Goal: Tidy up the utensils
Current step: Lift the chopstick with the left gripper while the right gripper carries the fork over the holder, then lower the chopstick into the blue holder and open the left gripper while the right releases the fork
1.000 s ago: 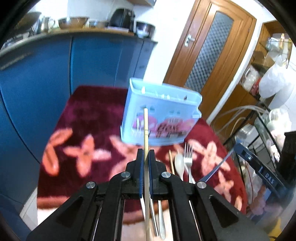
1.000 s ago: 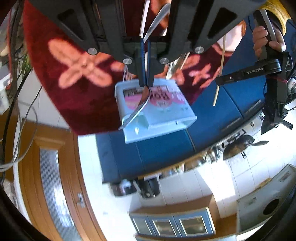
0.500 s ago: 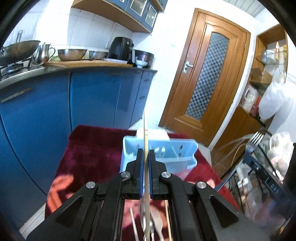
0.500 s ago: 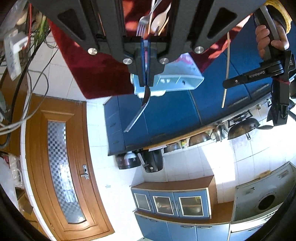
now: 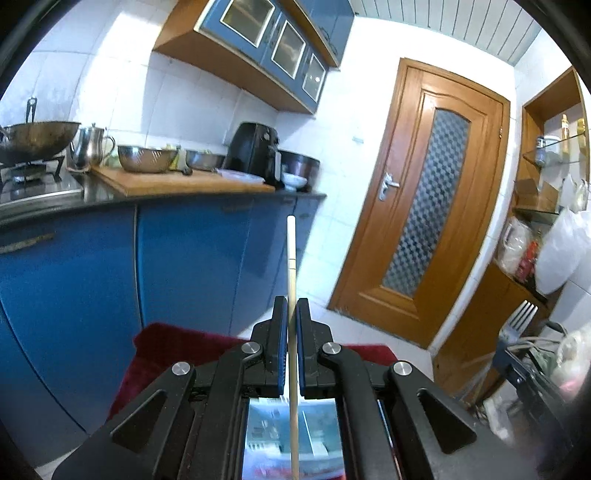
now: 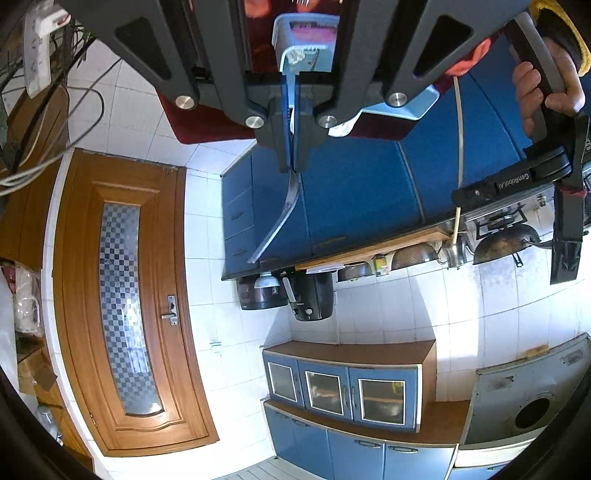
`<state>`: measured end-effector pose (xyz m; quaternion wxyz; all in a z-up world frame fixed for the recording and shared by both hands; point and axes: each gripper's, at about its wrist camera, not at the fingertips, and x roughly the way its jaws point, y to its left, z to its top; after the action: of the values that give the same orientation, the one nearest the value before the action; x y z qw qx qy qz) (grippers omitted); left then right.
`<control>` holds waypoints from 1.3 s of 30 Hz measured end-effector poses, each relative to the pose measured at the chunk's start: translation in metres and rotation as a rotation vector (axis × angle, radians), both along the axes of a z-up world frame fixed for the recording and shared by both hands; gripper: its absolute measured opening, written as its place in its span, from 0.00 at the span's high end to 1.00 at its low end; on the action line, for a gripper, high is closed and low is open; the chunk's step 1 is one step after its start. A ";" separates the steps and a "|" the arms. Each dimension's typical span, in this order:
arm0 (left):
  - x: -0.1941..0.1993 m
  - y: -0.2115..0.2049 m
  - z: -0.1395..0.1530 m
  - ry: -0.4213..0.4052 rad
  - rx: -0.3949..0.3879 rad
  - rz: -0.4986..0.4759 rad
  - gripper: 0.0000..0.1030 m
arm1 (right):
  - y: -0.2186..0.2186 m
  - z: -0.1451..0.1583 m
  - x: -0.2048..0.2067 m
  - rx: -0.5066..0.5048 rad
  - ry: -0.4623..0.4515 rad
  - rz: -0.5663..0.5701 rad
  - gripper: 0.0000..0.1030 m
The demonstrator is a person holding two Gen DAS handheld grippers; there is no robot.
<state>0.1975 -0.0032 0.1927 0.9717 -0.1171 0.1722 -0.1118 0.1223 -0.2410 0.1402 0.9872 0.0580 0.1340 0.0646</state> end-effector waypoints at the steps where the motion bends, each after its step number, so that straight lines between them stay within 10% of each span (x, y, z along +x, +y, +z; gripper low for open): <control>1: 0.005 0.000 0.000 -0.008 0.002 0.007 0.98 | 0.001 -0.001 0.006 -0.005 0.000 -0.002 0.97; 39: 0.021 -0.012 -0.127 -0.024 0.093 0.092 0.97 | 0.034 -0.094 0.059 -0.021 0.177 0.080 0.97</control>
<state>0.2190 -0.0149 0.0654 0.9821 -0.0783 0.1602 -0.0603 0.1815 -0.2075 0.0460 0.9687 0.0479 0.2234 0.0971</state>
